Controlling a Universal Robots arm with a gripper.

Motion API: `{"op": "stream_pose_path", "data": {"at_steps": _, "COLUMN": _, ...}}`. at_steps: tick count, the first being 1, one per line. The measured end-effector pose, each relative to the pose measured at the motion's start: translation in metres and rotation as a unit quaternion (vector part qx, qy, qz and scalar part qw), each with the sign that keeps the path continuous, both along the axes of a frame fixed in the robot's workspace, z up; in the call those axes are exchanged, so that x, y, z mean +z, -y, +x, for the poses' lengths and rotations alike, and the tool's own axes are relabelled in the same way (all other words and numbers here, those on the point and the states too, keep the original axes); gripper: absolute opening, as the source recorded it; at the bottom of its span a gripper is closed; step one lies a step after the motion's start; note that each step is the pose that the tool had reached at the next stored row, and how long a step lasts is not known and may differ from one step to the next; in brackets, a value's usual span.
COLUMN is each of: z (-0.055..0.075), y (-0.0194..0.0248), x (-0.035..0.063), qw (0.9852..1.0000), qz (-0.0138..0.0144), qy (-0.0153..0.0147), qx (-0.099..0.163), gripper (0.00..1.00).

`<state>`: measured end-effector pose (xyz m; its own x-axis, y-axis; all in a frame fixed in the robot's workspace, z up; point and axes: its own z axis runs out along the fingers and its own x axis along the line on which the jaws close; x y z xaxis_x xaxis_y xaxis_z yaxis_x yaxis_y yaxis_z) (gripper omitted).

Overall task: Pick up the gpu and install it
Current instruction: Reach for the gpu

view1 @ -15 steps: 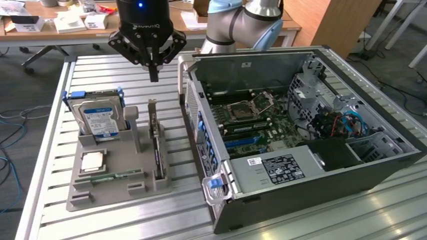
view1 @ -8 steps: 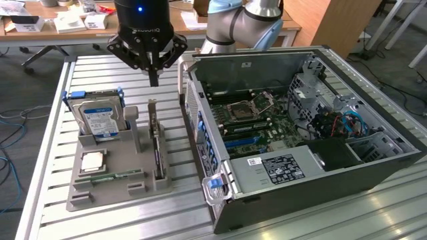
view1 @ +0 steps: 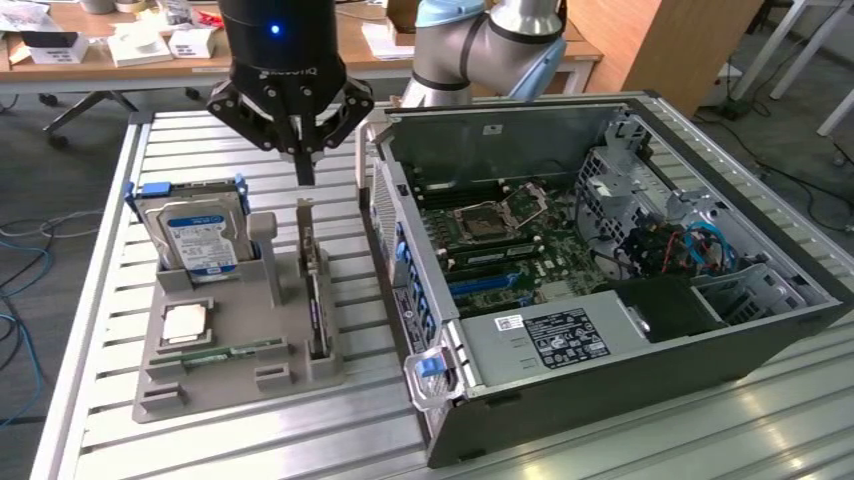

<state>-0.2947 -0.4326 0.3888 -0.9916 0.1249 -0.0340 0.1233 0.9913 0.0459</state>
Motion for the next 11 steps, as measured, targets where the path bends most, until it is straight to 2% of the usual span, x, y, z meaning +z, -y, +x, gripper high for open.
{"op": "stream_pose_path", "data": {"at_steps": 11, "z": -0.004, "y": 0.0185, "x": -0.0010, "qw": 1.0000, "qz": -0.0004, "qy": 0.0000, "qx": 0.000, "gripper": 0.11}}
